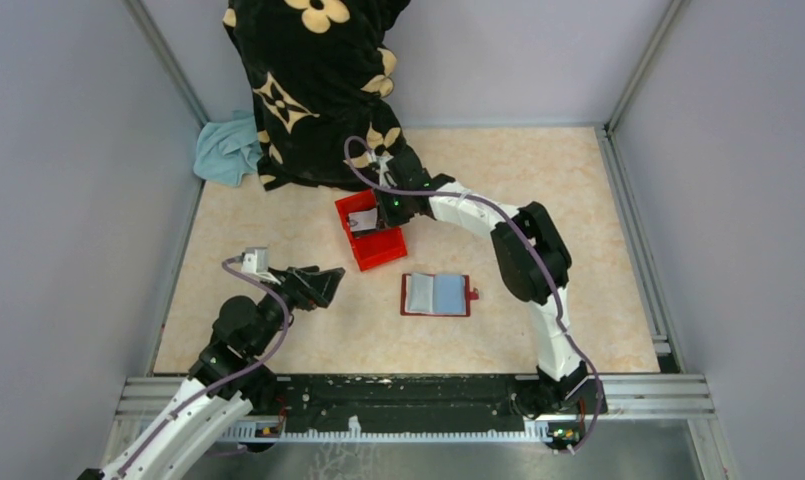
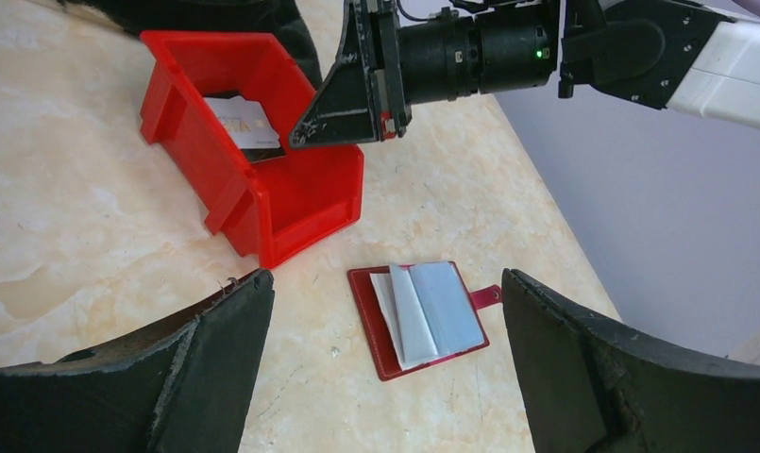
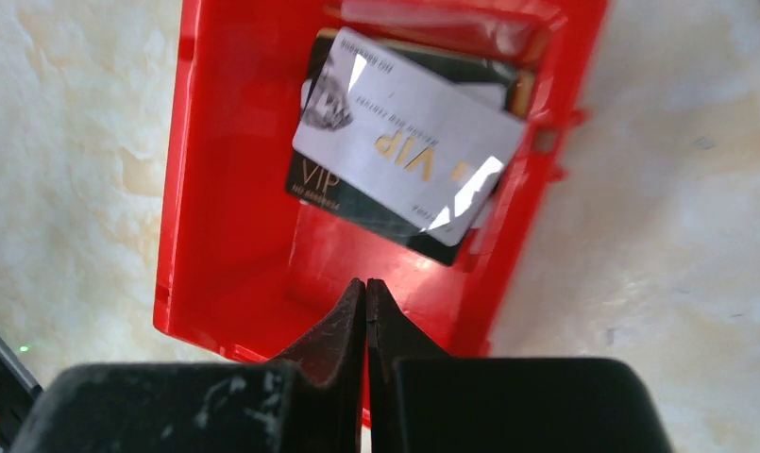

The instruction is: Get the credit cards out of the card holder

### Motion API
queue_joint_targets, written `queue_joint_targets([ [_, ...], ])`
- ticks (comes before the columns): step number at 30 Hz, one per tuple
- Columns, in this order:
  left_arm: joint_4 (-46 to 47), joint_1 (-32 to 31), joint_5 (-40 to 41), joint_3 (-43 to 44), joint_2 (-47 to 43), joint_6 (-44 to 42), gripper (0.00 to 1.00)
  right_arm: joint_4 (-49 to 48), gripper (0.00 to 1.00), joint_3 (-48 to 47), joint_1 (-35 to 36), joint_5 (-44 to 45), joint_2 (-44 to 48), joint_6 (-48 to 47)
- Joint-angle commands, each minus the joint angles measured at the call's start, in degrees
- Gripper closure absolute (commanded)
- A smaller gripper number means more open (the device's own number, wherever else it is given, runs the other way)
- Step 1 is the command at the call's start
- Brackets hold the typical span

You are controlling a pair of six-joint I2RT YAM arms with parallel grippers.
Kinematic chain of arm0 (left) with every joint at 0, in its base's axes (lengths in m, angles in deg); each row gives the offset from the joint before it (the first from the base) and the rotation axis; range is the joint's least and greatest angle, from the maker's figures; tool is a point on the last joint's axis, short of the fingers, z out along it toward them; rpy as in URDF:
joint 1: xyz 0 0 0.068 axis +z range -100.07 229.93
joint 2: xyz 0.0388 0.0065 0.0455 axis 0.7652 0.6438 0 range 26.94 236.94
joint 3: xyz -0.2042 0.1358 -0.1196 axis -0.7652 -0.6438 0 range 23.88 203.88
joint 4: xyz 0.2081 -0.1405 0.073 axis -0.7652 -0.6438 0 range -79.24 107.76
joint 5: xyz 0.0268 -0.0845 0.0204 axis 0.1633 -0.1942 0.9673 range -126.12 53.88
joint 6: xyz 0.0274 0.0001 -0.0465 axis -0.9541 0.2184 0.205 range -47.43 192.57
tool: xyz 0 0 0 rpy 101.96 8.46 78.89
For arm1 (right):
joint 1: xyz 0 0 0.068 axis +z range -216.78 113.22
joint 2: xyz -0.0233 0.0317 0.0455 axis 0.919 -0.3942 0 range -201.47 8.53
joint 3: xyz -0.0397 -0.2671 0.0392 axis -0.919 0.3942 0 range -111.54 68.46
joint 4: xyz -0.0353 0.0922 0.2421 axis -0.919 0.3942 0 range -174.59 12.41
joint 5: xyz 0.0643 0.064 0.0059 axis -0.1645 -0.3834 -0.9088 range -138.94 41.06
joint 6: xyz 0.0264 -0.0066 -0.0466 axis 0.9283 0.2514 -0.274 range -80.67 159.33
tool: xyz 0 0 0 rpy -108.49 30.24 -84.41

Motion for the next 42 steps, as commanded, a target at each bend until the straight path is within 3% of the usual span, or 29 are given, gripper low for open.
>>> queue_joint_targets([
  [1,-1.1,0.0,-0.1,1.6,1.9,1.3,0.05,-3.7,1.00,2.3,3.6,4.6,3.6,-1.6],
  [14,0.4,0.0,-1.0,1.2,3.6,0.9,0.04,-5.8,1.00,7.6,4.3,7.0,2.4,-1.3],
  [31,-2.3,0.0,-0.6,1.8,2.6,0.6,0.03,-3.6,1.00,-3.4,4.3,8.8,-1.4,-2.7],
  [36,-1.5,0.0,-2.1,1.2,3.3,-0.3,0.03,-8.1,1.00,2.6,4.4,9.1,5.1,-2.7],
  [42,2.7,-0.1,-8.3,2.6,11.5,-3.5,0.23,-23.9,1.00,23.3,4.3,17.8,20.9,-1.4],
])
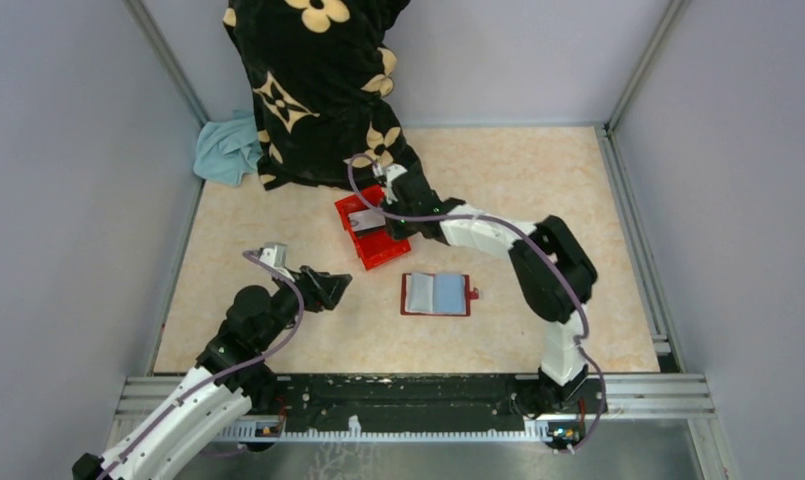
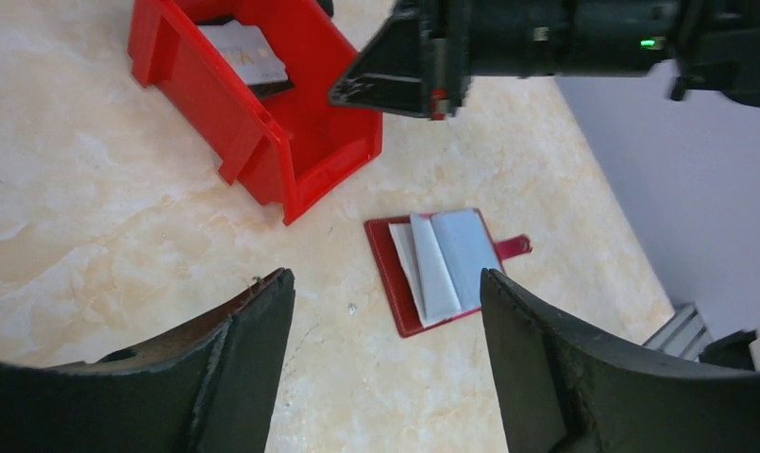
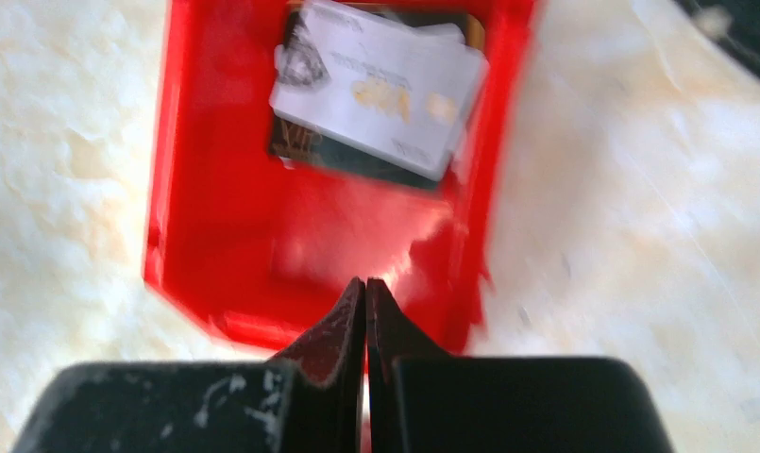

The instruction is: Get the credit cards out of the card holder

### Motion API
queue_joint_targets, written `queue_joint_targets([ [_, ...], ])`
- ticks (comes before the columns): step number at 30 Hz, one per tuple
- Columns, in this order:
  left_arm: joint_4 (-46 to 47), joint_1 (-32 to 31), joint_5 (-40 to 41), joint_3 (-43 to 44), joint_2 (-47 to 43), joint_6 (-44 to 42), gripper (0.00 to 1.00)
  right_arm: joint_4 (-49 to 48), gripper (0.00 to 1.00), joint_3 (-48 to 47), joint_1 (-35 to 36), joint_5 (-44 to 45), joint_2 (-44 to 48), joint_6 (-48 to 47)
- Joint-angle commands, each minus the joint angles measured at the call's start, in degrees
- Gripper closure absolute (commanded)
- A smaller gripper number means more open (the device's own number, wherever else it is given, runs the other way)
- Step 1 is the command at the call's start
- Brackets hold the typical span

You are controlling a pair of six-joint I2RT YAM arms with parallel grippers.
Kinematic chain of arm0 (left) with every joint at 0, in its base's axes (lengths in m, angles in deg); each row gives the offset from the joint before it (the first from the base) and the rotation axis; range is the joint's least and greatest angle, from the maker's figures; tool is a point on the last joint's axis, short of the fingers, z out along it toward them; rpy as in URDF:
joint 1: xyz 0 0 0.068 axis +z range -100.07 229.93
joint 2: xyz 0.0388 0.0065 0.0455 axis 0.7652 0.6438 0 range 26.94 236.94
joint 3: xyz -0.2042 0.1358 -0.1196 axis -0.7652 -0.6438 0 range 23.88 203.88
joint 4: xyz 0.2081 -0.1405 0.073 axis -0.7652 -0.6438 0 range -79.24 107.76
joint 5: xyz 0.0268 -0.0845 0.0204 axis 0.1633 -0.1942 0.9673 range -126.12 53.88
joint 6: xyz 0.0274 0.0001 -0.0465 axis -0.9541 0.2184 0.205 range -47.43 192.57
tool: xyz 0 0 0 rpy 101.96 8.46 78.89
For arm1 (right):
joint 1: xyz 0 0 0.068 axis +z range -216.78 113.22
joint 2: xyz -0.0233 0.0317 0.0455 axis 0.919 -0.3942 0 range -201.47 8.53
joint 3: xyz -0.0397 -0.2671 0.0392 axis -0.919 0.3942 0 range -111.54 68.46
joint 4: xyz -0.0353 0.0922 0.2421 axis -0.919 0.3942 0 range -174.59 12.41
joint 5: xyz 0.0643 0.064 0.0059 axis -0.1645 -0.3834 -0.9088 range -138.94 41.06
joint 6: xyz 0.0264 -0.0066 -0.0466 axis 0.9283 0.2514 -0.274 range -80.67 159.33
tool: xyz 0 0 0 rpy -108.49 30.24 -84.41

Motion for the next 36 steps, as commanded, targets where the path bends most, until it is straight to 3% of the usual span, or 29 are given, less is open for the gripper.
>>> queue_joint_targets([
  [1,4.6,-0.1,-6.4,2.9,7.5,-2.9,0.25,-18.9,1.00,16.1,0.1,9.5,18.0,1.1],
  [5,10.5,-0.9,-9.3,2.9,14.4,-2.9,0.26,-29.2,0.80,30.7,-0.2,15.4,31.8,1.3],
  [10,15.3,-1.8,-9.7,3.6,20.0,-3.4,0.25,-25.8,0.61,37.2,-0.7,18.8,37.9,1.5],
  [13,16.5,-1.9,-9.7,4.6,24.6,-2.2,0.16,-22.0,0.51,40.6,-2.4,19.4,38.5,4.3],
  [16,17.1,-2.0,-11.4,5.6,29.9,-1.5,0.08,-20.3,0.50,44.5,-5.2,17.0,38.9,8.4],
  [19,20.4,-2.1,-13.6,4.8,33.0,-0.5,0.06,-19.2,0.51,47.6,-5.4,17.3,39.3,9.8],
  [24,25.3,-2.8,-15.1,4.5,37.0,-0.2,0.18,-20.9,0.51,51.5,-5.4,15.4,36.3,11.7],
  [32,25.4,-3.4,-16.0,5.5,41.2,0.1,0.20,-19.4,0.50,51.3,-0.8,15.2,33.2,12.2],
  [34,25.9,-3.4,-16.1,5.1,41.4,0.3,0.20,-17.8,0.47,50.8,0.9,16.2,32.9,12.3],
  [36,26.5,-3.4,-16.2,4.7,41.8,0.6,0.21,-16.8,0.35,50.7,2.8,17.9,32.9,13.0],
])
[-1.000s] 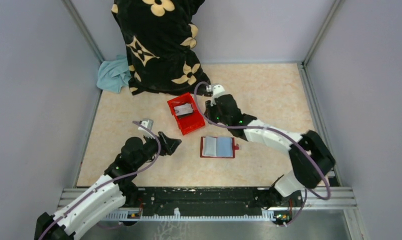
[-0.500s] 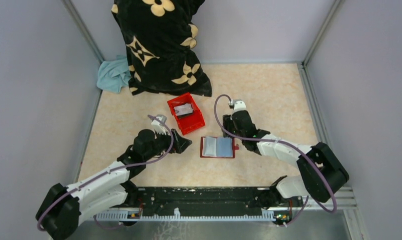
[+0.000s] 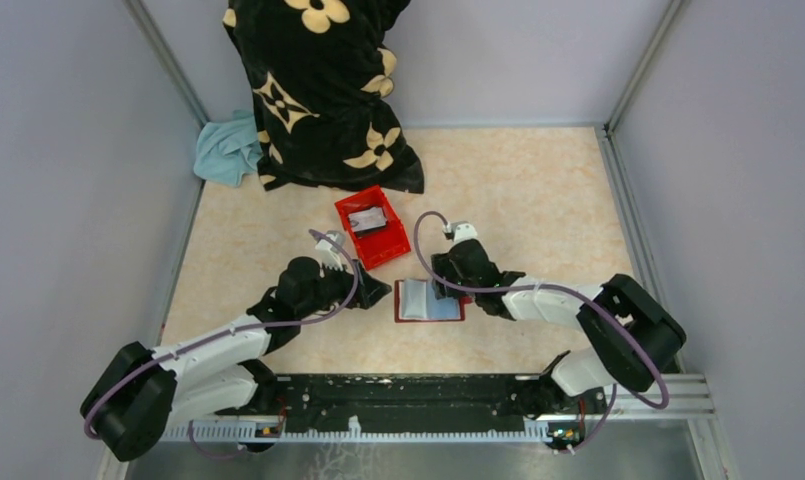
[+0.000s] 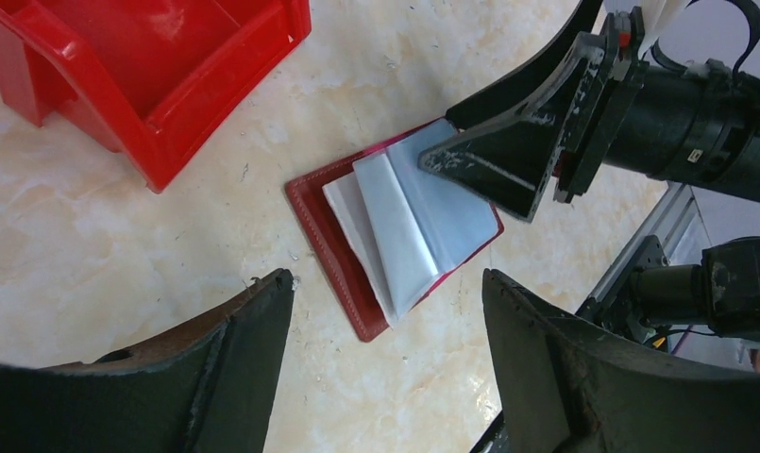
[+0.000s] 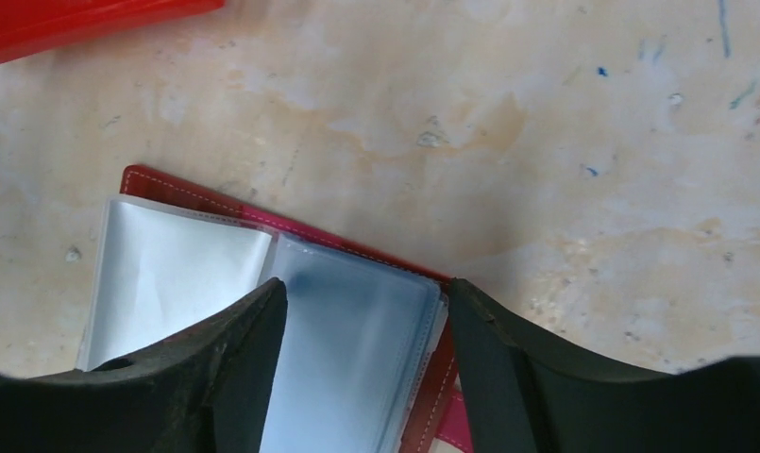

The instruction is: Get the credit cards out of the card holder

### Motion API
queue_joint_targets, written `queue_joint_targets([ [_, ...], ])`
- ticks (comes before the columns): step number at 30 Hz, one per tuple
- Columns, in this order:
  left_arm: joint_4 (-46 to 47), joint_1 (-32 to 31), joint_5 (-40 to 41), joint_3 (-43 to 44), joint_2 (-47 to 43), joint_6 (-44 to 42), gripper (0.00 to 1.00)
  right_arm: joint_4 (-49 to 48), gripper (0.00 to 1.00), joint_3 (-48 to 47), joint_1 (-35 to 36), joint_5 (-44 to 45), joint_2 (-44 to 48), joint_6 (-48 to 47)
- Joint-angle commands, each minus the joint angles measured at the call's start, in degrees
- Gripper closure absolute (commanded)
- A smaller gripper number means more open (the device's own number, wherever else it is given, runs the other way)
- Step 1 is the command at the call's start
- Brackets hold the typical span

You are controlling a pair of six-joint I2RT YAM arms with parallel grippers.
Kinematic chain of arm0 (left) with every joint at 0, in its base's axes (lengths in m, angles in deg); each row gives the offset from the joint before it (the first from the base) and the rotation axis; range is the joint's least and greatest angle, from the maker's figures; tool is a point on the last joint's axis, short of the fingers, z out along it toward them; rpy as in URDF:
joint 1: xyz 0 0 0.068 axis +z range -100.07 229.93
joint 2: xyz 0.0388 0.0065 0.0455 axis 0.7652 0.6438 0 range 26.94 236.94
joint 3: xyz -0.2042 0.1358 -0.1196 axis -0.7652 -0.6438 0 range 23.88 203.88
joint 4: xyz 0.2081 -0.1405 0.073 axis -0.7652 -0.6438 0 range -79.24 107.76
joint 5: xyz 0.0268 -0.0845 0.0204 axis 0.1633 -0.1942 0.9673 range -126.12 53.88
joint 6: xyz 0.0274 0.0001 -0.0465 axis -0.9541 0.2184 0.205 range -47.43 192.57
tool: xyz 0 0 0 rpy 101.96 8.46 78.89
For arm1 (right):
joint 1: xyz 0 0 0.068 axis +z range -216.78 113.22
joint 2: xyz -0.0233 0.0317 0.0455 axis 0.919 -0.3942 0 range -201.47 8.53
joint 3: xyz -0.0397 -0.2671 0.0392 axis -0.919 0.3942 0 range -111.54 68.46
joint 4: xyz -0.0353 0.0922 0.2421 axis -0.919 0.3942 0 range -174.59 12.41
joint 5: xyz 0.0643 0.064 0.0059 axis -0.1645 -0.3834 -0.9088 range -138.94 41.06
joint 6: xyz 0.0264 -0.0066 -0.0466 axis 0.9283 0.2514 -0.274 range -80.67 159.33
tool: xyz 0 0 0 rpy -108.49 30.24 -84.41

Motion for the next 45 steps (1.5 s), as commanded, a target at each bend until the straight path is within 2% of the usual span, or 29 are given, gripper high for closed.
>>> queue_joint_targets([
  [1,3.7,-0.3,-1.4,0.1,0.6,0.9,0.21,2.7,0.32,-1.9,4.4,3.3,-0.6,1.9],
  [3,4.6,-0.3,-1.7,-0.3,1.0,1.3,0.21,3.2,0.24,-2.2,6.8,6.2,0.2,3.0],
  [7,5.4,-0.3,-2.6,-0.7,1.6,1.6,0.22,7.8,0.15,-4.5,10.8,13.1,0.0,5.1],
  [12,5.4,-0.4,-2.7,-1.6,0.5,1.3,0.22,12.7,0.12,-6.1,16.2,21.0,-0.3,9.0],
  [17,5.2,-0.3,-2.8,-2.8,-1.1,1.2,0.23,15.0,0.12,-7.5,18.8,21.0,-2.8,13.2],
  [24,4.7,-0.3,-2.7,-5.1,-3.7,1.6,0.23,13.4,0.29,-6.5,19.5,16.8,-5.5,17.6],
  [28,3.6,-0.4,-2.1,-5.9,-5.5,1.6,0.23,13.6,0.56,-7.1,19.4,17.2,-6.3,17.8],
  [31,2.9,-0.3,-1.4,-5.9,-6.2,1.5,0.24,13.8,0.72,-8.2,19.4,17.4,-7.5,17.2],
  [36,2.5,-0.3,-1.1,-5.8,-6.6,1.7,0.24,13.1,0.89,-9.2,19.5,16.9,-8.6,16.5],
  [38,2.4,-0.3,-1.2,-5.9,-6.7,1.9,0.24,13.0,0.92,-9.3,19.4,17.3,-8.0,16.3],
  [40,2.4,-0.3,-1.3,-6.1,-6.9,2.0,0.24,13.0,0.89,-9.4,19.4,18.1,-7.1,15.8],
  [41,2.4,-0.4,-1.2,-6.1,-7.0,2.0,0.24,13.0,0.81,-9.4,19.4,18.4,-6.5,15.7],
  [43,2.3,-0.3,-1.0,-6.3,-7.2,2.0,0.23,12.4,0.56,-9.0,19.4,19.3,-4.8,15.2],
  [45,2.0,-0.3,-0.5,-6.2,-7.2,2.1,0.18,11.7,0.40,-8.4,19.4,20.3,-2.6,14.7],
])
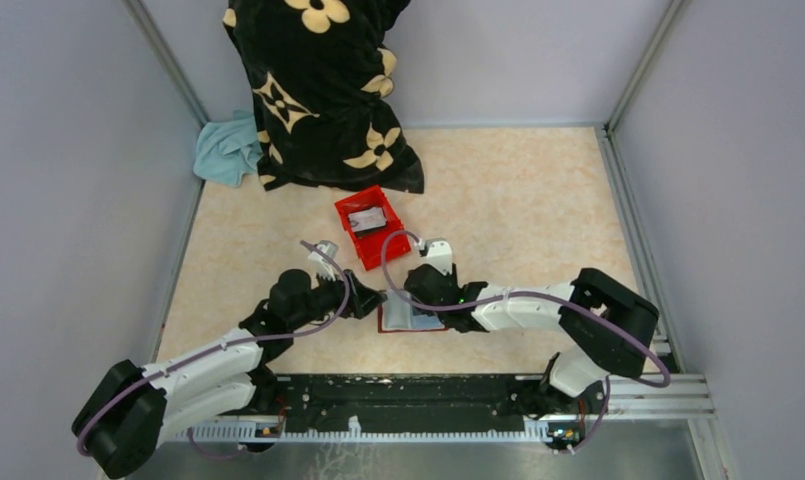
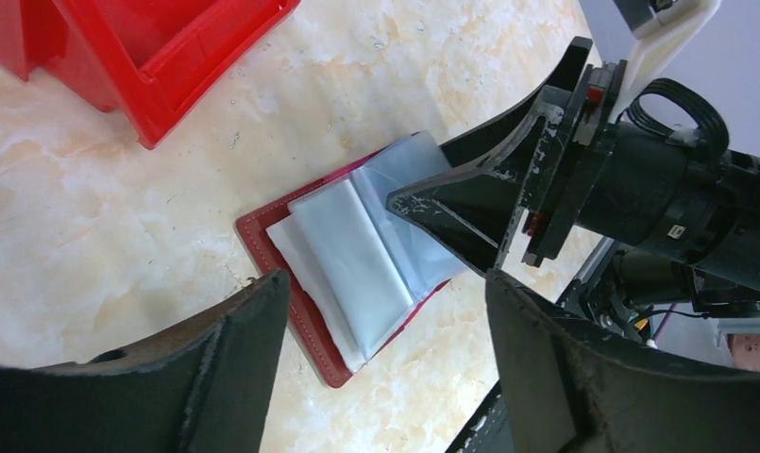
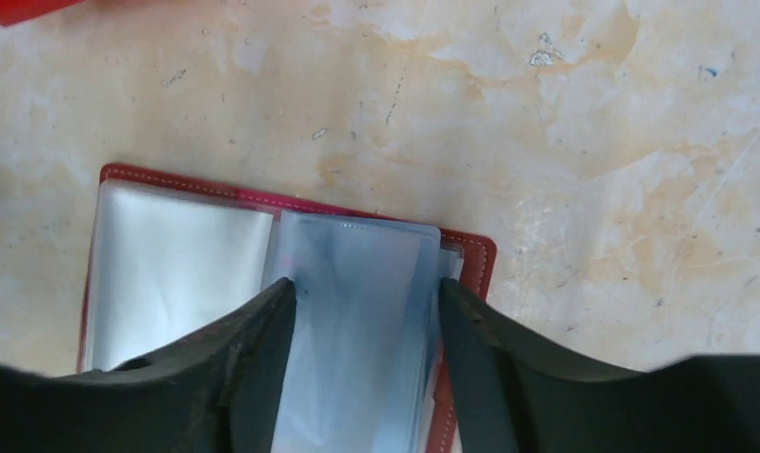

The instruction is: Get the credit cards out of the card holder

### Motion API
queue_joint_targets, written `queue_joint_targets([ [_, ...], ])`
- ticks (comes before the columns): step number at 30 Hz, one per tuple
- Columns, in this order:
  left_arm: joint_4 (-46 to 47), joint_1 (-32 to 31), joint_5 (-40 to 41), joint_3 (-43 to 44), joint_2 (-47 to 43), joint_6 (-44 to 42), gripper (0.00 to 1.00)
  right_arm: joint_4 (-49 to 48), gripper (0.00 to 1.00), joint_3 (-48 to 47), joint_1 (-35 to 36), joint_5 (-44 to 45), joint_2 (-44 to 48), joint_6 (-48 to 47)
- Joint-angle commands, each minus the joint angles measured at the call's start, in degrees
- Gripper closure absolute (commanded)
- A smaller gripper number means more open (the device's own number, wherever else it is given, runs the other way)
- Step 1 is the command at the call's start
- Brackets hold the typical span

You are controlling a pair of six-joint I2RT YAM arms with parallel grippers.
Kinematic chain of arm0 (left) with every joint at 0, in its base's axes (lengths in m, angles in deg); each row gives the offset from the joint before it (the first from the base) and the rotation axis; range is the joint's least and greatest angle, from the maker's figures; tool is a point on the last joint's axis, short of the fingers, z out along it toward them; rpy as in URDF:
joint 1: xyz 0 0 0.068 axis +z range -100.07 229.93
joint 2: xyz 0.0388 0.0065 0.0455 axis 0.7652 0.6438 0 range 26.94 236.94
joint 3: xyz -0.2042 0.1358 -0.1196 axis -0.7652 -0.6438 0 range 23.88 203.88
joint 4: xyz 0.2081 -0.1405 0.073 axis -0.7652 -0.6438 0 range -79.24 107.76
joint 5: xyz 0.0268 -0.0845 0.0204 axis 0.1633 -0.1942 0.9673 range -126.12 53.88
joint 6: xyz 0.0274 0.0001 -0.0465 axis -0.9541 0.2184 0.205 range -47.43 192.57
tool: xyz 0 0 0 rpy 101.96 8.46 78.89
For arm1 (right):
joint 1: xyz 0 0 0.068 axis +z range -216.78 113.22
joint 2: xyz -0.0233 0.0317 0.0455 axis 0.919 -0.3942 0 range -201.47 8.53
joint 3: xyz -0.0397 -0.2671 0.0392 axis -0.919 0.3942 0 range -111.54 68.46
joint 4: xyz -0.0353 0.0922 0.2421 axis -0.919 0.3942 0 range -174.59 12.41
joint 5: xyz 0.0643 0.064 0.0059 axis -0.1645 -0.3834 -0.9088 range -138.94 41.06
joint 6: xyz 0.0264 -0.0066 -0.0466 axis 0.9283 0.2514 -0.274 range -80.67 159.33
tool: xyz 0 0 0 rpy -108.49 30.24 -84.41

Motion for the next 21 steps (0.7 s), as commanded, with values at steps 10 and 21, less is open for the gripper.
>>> queue_joint_targets([
  [10,-1.1,-0.3,1.5,0.0,-1.0,1.7,0.01,-2.1,0.27,3.2,-6.7,0.7,13.4,-4.7],
  [21,-3.9,-0.2,4.1,-1.9,-6.4,2.3,0.02,-3.3,0.27,4.3,-10.8,-1.0,15.4,-8.0],
])
